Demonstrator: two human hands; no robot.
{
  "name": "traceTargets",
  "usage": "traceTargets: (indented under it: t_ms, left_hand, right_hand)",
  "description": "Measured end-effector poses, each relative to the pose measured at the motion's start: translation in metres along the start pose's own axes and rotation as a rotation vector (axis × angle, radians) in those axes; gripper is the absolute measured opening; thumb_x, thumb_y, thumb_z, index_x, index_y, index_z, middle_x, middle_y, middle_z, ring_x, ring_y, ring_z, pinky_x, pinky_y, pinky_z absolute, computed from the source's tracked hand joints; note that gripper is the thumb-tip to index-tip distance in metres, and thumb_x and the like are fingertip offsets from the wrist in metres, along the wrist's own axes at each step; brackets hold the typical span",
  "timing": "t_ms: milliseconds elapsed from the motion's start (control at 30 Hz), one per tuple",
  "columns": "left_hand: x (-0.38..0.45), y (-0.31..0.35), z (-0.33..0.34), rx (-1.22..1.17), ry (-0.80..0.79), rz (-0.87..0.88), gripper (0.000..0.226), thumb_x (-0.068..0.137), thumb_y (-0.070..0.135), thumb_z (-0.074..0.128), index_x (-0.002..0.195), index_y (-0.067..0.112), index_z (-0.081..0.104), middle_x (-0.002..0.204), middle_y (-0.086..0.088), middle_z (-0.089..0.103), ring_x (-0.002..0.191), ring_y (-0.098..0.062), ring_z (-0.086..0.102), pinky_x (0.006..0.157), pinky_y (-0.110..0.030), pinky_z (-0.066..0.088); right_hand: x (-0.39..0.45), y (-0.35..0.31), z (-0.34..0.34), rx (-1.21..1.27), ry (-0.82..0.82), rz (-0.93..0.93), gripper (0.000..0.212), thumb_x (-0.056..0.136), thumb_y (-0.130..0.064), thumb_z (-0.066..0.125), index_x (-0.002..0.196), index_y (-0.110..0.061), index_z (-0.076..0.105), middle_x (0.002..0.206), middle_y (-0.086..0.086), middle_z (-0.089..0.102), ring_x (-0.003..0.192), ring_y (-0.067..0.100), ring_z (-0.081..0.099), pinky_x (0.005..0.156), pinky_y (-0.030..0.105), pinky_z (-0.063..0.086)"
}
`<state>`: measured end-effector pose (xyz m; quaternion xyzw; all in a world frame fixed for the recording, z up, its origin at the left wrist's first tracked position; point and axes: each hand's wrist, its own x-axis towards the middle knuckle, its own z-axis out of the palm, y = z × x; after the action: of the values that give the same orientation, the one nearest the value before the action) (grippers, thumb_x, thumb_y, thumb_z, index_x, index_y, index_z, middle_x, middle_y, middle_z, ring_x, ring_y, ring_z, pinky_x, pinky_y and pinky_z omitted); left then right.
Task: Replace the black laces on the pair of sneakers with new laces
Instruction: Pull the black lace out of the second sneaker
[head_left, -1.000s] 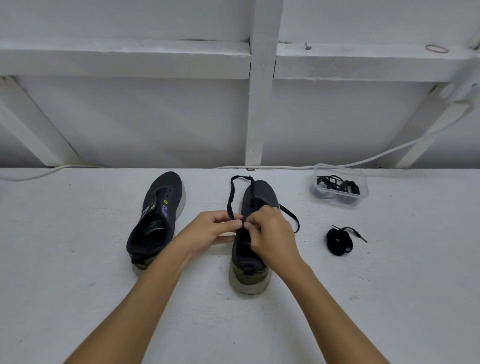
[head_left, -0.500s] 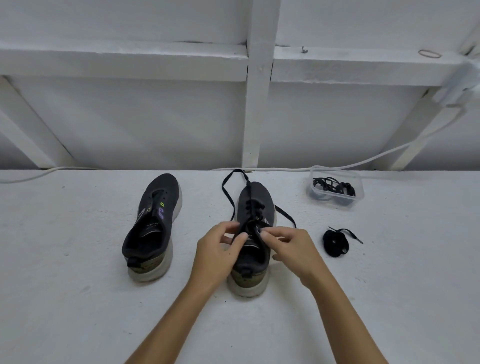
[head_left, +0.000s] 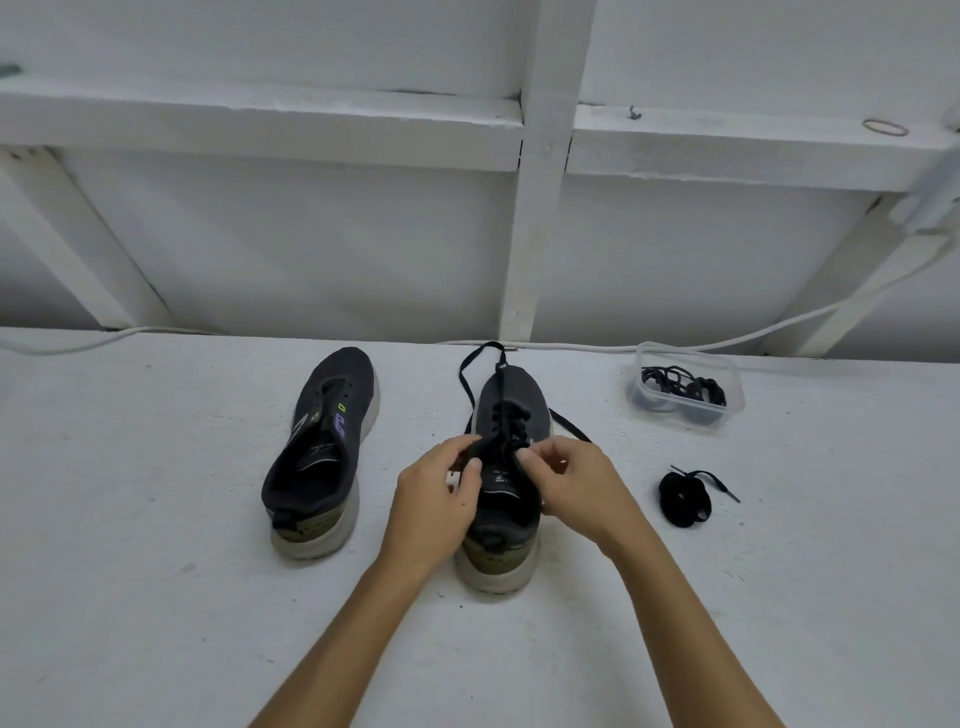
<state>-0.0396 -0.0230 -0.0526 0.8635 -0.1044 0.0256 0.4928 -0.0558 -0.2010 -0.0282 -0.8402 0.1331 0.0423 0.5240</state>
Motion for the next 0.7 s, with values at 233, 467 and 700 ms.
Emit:
traceTargets:
  t_ms: [233, 467, 700]
  left_hand:
    - [-0.004, 0.002, 0.002, -0.021, -0.074, 0.027, 0.031, 0.104, 0.025, 0.048, 0.131, 0.031, 0.062, 0.120, 0.017, 0.063, 0.112, 0.009, 0.054, 0.091, -0.005, 0.041]
    - [-0.001, 0.001, 0.003, -0.001, -0.143, -0.015, 0.031, 0.105, 0.030, 0.042, 0.131, 0.031, 0.057, 0.125, 0.014, 0.056, 0.114, -0.001, 0.053, 0.098, -0.023, 0.044]
    - [-0.006, 0.000, 0.010, -0.026, -0.142, -0.121, 0.032, 0.104, 0.038, 0.043, 0.127, 0.025, 0.060, 0.121, 0.016, 0.055, 0.109, 0.002, 0.055, 0.083, -0.004, 0.039]
  right_hand:
    - [-0.005, -0.005, -0.006, 0.146, 0.018, 0.041, 0.015, 0.102, -0.025, 0.056, 0.095, -0.017, 0.066, 0.092, 0.006, 0.072, 0.086, 0.024, 0.071, 0.071, 0.035, 0.061]
    - [-0.011, -0.001, -0.002, 0.255, -0.070, 0.116, 0.024, 0.096, -0.034, 0.068, 0.087, -0.013, 0.074, 0.084, 0.001, 0.075, 0.084, 0.018, 0.073, 0.069, 0.028, 0.062]
    - [-0.002, -0.007, -0.008, 0.316, 0.129, 0.144, 0.019, 0.101, -0.023, 0.048, 0.097, -0.009, 0.059, 0.091, 0.004, 0.071, 0.079, 0.014, 0.070, 0.062, 0.027, 0.056]
